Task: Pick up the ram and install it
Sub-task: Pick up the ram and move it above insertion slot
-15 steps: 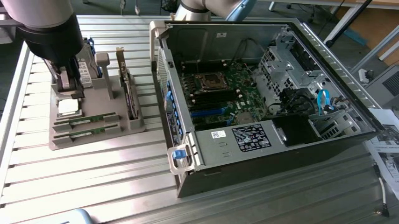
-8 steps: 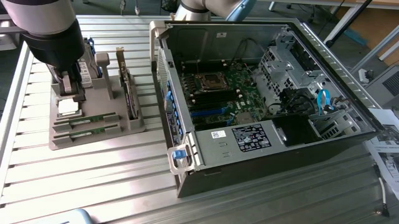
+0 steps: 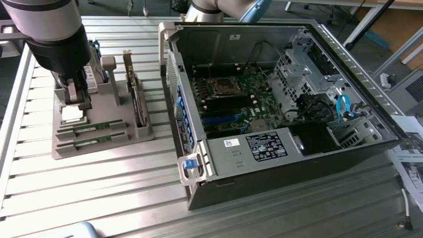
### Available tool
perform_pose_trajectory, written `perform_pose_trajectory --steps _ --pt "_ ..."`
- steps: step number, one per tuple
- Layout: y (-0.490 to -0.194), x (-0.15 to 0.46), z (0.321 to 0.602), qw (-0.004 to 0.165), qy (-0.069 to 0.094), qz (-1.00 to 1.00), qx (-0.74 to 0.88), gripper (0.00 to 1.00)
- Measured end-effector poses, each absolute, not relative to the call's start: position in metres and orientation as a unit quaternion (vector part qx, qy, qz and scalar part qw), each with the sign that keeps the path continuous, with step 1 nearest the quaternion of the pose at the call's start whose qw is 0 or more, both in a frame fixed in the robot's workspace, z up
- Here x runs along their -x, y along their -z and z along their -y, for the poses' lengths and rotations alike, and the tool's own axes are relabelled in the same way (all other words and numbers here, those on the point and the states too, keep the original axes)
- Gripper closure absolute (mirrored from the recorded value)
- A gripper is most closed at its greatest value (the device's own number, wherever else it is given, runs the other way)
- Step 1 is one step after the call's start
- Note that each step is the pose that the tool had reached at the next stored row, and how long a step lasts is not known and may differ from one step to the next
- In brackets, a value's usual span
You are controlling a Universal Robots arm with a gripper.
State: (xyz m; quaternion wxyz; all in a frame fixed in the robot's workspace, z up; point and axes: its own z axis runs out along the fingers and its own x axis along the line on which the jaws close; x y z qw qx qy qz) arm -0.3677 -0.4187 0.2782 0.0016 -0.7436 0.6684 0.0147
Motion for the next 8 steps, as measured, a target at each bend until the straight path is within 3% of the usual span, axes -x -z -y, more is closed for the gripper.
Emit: perform_pose_trajectory --steps 8 --pt "-0.2781 0.3677 0.4255 0.002 -0.015 -0.668 0.744 0.76"
